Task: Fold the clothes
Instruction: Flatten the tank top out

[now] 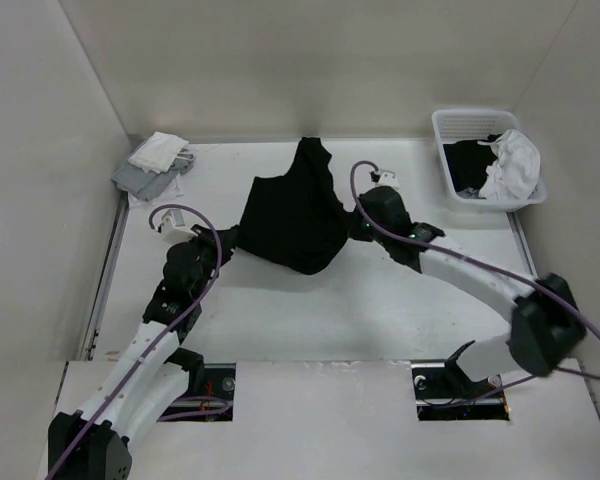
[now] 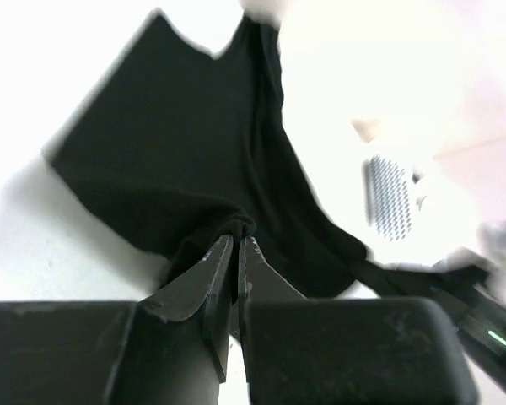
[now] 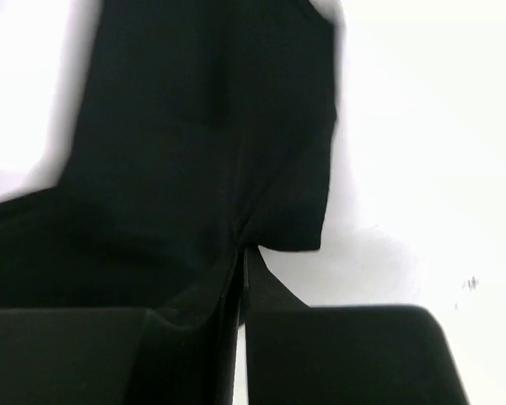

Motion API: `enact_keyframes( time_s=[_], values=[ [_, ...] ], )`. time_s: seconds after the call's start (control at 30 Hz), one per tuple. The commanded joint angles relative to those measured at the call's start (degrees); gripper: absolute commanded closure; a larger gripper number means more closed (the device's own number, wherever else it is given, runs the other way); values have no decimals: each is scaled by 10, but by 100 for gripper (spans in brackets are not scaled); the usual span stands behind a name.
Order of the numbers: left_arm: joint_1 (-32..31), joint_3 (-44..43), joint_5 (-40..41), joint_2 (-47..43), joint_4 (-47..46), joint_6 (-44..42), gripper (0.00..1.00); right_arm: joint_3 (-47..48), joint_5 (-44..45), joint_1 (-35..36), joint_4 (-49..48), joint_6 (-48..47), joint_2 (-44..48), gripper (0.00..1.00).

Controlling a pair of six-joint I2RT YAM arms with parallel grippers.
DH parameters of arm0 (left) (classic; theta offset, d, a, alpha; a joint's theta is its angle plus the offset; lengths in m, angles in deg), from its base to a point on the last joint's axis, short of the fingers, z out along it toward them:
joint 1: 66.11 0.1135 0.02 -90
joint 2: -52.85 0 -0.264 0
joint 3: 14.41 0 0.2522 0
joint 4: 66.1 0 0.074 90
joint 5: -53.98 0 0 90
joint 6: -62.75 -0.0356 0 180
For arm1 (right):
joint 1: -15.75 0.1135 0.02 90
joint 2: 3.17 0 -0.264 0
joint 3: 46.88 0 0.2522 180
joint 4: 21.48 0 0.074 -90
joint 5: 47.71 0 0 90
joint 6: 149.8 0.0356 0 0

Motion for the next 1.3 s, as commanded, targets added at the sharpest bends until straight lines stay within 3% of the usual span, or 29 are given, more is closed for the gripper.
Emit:
enact_keyframes(
  time_s=[0.0, 0.1, 0.2, 0.37, 0.53, 0.6, 0.67, 0.73, 0.83, 0.97, 1.03, 1.1, 1.2, 1.27],
  values=[
    [16, -24, 1, -22, -16, -11, 99, 44, -9, 35, 136, -58, 146, 94],
    [23, -17, 1, -33, -5, -9, 99, 71, -17, 50, 211, -64, 186, 93],
    [29, -9, 6, -45, 11, -10, 99, 55, -44, 37, 168, -68, 173, 91],
    [23, 6, 7, -46, 17, -8, 99, 105, -122, -81, 74, -72, -34, 90],
    [17, 15, 11, -37, 16, -9, 99, 245, -125, -117, 49, -64, -192, 91],
    [17, 16, 12, -26, 10, -9, 99, 295, -118, -124, 43, -64, -220, 83],
    [17, 15, 12, -18, 7, -10, 99, 304, -103, -124, 47, -64, -214, 63],
    [19, 16, 13, -16, 2, -11, 99, 244, -77, -122, 33, -66, -160, 50],
    [24, 22, 13, -12, -1, -14, 98, 91, -50, -86, -31, -57, -56, 45],
    [31, 25, 7, 1, -9, -22, 98, -94, -47, -8, -92, 2, 40, 82],
    [31, 26, 5, -3, -9, -22, 98, -153, -41, 30, -122, 36, 55, 87],
    [29, 27, 6, -6, -9, -22, 98, -190, -39, 57, -159, 63, 52, 80],
    [25, 29, 7, -12, -6, -21, 98, -220, -31, 68, -214, 92, 27, 57],
    [25, 30, 6, -18, -3, -20, 98, -226, -30, 68, -239, 102, 5, 54]
  ],
)
